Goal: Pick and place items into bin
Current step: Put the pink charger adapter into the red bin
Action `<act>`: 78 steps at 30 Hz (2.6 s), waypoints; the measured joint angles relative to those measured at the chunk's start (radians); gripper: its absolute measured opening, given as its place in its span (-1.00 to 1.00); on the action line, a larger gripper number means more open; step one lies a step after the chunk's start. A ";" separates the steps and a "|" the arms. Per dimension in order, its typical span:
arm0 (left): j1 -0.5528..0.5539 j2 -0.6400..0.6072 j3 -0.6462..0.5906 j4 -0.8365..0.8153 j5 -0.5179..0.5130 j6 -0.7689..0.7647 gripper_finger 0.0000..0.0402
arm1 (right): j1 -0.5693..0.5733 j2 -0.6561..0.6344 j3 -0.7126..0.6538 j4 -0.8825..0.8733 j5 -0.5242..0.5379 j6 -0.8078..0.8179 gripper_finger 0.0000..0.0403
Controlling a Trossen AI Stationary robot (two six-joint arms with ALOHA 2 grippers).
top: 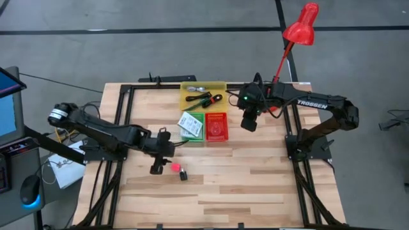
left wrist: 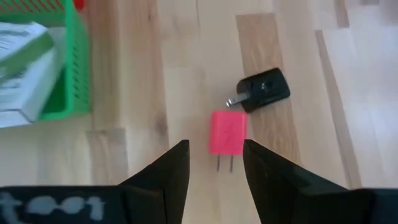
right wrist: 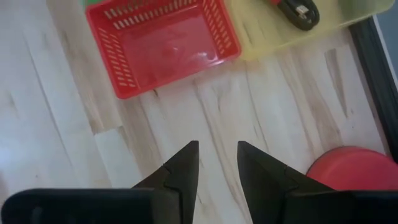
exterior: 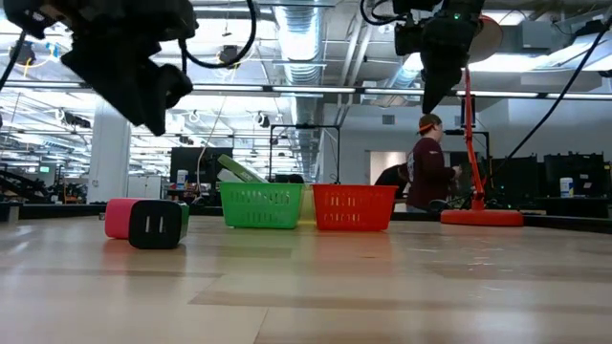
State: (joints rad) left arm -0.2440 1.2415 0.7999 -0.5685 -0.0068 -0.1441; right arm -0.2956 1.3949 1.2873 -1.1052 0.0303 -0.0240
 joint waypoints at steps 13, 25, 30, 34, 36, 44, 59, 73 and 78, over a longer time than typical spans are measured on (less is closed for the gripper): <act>-0.058 0.090 -0.038 0.071 0.024 0.054 -0.31 | 0.053 0.001 0.000 0.009 0.003 0.025 -0.48; -0.063 0.168 -0.037 0.119 0.025 0.094 -0.31 | 0.083 0.001 0.000 0.028 0.004 0.026 -0.48; -0.063 0.170 -0.037 0.123 0.020 0.125 -0.31 | 0.082 0.001 0.000 0.030 0.005 0.026 -0.48; -0.062 0.191 -0.037 0.159 0.019 0.147 -0.29 | 0.082 0.001 0.000 0.030 0.004 0.026 -0.48; -0.062 0.207 -0.037 0.185 0.019 0.149 -0.26 | 0.082 0.001 0.000 0.030 0.004 0.026 -0.48; -0.062 0.228 -0.036 0.203 -0.041 0.167 0.01 | 0.082 0.000 0.000 0.030 0.004 0.026 -0.48; -0.062 0.233 -0.036 0.193 -0.051 0.160 0.03 | 0.082 0.000 0.000 0.036 0.004 0.025 -0.48; -0.063 0.233 -0.036 0.193 -0.028 0.138 0.03 | 0.082 0.000 0.000 0.043 0.004 0.025 -0.48; -0.063 0.233 -0.036 0.193 -0.028 0.118 0.03 | 0.082 0.000 0.000 0.045 0.004 0.025 -0.48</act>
State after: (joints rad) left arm -0.3073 1.4746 0.7635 -0.3752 -0.0353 -0.0265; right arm -0.2134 1.3949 1.2873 -1.0607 0.0345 0.0013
